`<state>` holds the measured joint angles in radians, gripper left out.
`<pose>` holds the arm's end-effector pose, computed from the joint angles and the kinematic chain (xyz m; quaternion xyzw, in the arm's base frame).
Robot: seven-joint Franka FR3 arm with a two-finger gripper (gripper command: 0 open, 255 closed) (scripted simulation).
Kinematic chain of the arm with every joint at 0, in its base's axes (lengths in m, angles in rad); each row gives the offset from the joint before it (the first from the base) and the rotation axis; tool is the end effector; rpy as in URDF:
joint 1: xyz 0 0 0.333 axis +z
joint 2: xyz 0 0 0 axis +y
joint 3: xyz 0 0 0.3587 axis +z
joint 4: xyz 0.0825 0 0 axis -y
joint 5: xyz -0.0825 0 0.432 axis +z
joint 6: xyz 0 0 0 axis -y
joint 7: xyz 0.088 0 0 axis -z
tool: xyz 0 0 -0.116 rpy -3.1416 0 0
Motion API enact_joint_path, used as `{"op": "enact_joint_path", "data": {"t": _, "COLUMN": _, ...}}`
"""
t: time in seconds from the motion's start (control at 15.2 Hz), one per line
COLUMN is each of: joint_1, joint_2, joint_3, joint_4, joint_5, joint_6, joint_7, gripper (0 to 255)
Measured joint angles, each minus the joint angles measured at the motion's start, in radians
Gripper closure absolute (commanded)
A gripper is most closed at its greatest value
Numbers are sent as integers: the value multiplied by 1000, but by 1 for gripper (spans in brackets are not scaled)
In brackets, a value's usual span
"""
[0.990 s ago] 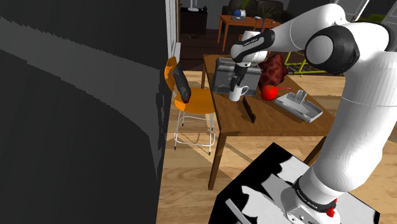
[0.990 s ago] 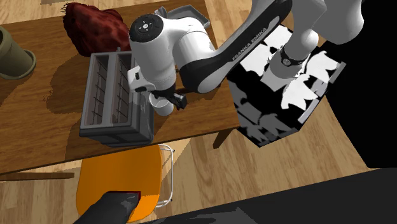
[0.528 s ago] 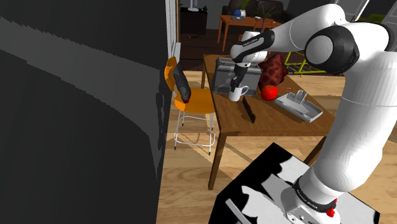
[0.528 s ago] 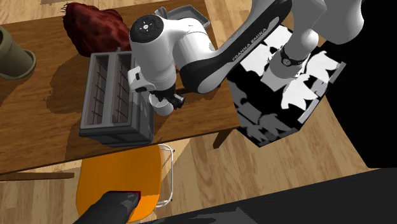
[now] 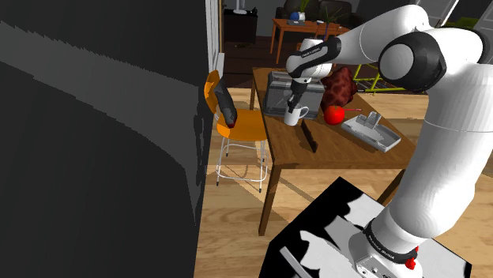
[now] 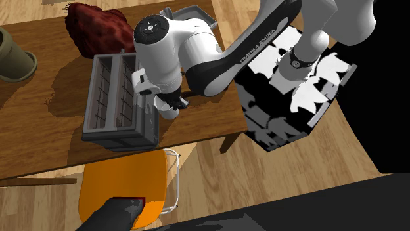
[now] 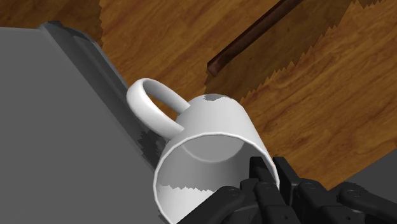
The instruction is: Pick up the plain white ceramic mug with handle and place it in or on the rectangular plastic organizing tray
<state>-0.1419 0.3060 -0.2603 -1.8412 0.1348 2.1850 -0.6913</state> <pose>0.6379 -0.2525 0.3777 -0.9931 -0.1135 -0.0304 0.0018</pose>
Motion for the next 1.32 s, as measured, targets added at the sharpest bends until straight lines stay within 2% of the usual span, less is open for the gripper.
{"op": "enact_joint_path", "data": {"t": 0.2, "joint_1": 0, "joint_2": -8, "joint_3": -1, "joint_4": 5, "joint_5": -3, "joint_6": -14, "joint_7": 2, "gripper": 255}}
{"op": "enact_joint_path", "data": {"t": 1.32, "joint_1": 4, "joint_2": -76, "joint_3": -11, "joint_4": 145, "joint_5": -33, "joint_6": -217, "joint_7": 27, "gripper": 255}}
